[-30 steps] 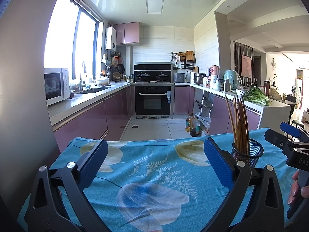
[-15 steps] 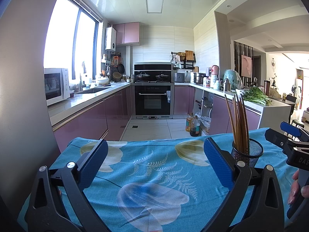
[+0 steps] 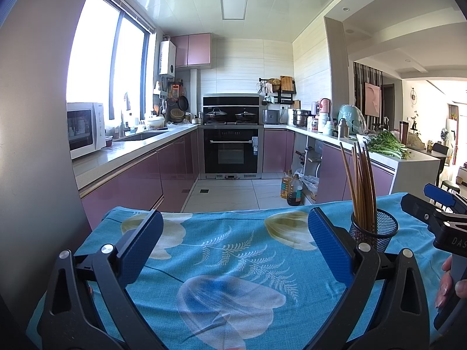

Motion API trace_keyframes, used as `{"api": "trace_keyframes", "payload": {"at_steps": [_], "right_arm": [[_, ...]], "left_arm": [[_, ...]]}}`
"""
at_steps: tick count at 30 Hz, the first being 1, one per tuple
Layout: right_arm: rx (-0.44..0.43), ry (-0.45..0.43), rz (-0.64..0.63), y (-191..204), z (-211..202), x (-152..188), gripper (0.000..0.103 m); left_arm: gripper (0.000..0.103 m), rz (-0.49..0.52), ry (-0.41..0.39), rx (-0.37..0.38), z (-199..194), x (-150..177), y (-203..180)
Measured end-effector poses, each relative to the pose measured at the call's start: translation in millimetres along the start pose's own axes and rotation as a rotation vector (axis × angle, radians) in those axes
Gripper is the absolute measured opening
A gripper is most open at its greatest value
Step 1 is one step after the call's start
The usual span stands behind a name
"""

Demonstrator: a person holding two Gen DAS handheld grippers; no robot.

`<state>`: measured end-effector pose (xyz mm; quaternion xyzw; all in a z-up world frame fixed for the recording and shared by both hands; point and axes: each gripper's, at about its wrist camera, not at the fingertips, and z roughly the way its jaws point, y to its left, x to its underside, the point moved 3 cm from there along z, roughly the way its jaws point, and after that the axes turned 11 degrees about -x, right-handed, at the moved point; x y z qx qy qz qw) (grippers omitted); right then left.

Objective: Organize utensils

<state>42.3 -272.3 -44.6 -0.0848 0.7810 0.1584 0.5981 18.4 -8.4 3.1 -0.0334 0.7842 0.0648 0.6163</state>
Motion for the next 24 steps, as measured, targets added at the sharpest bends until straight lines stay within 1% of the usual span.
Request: {"api": "trace_keyframes", "payload": {"at_steps": [8, 11, 16, 20, 22, 24], "right_arm": [[-0.001, 0.0, 0.003, -0.1, 0.1, 0.8, 0.096], [-0.001, 0.0, 0.002, 0.0, 0.1, 0.7, 0.096], [0.003, 0.003, 0.0, 0.6, 0.8, 2.4, 0.096], [0.025, 0.016, -0.003, -8.3, -0.5, 5.6, 0.096], [0.032, 0.043, 0.017, -22.4, -0.6, 8.9, 0.096], [0.071, 0.088, 0.05, -46.0, 1.6, 15.2, 0.096]], "left_arm": [[0.098, -0.004, -0.003, -0.003, -0.8, 1.2, 0.2], [0.098, -0.009, -0.017, -0.014, -3.3, 1.6, 0.4], [0.098, 0.003, -0.015, -0.012, -4.6, 3.7, -1.9], [0.098, -0.002, 0.034, -0.005, 5.1, 5.3, 1.0], [0.098, 0.005, 0.069, -0.019, 13.9, 9.1, 4.6], [0.098, 0.012, 0.117, -0.037, 25.9, 13.9, 10.3]]}}
